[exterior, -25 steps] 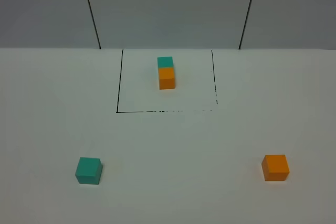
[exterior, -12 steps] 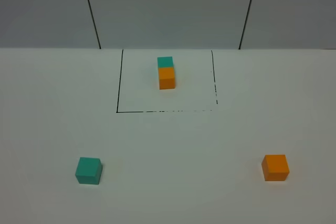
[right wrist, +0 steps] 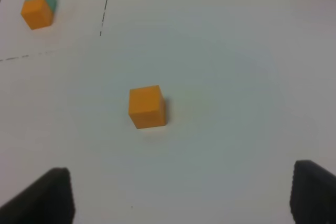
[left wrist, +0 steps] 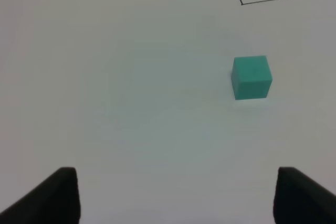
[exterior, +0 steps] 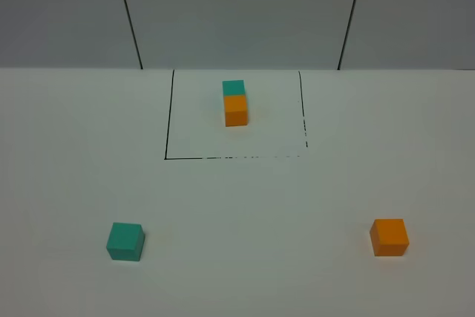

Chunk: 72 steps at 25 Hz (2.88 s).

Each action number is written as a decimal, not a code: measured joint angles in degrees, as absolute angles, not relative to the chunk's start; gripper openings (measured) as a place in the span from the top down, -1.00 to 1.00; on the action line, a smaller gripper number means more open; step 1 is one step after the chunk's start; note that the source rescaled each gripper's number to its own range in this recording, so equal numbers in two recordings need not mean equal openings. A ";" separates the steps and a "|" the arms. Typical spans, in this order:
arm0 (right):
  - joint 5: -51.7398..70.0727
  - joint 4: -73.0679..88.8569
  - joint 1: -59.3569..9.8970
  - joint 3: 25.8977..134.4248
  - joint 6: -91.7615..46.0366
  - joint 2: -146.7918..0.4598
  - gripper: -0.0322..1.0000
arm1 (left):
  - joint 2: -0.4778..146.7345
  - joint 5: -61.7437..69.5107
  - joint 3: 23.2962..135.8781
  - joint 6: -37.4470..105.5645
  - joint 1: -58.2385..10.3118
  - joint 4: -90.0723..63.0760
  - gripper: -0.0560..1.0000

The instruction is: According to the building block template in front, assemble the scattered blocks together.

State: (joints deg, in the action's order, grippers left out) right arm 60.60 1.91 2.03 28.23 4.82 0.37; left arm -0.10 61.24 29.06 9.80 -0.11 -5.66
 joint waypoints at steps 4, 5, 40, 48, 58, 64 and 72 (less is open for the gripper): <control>60.60 1.91 2.03 28.23 4.82 0.37 -0.34 | 5.51 60.63 31.35 6.82 -0.11 -5.66 -0.23; 60.59 1.91 2.03 28.23 4.82 0.37 -0.34 | 8.47 60.56 32.60 5.21 -0.11 -5.66 -0.23; 60.59 1.91 2.03 28.23 4.82 0.37 -0.34 | 92.83 51.54 58.85 -10.72 -17.38 -4.65 -0.51; 60.59 1.91 2.03 28.23 4.82 0.37 -0.34 | 99.82 47.83 58.85 -14.11 -17.42 -5.11 -0.51; 60.59 1.91 2.03 28.23 4.82 0.37 -0.34 | 105.25 48.24 63.88 -10.58 -20.55 -8.35 -0.51; 60.59 1.91 2.03 28.23 4.82 0.37 -0.34 | 108.82 47.64 64.83 -12.02 -20.55 -6.13 -0.50; 60.59 1.91 2.03 28.23 4.82 0.37 -0.34 | 113.22 45.54 64.83 -12.09 -20.55 -6.26 -0.46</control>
State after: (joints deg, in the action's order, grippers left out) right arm 60.59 1.91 2.03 28.23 4.82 0.37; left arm 113.22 45.54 64.83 -12.09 -20.55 -6.26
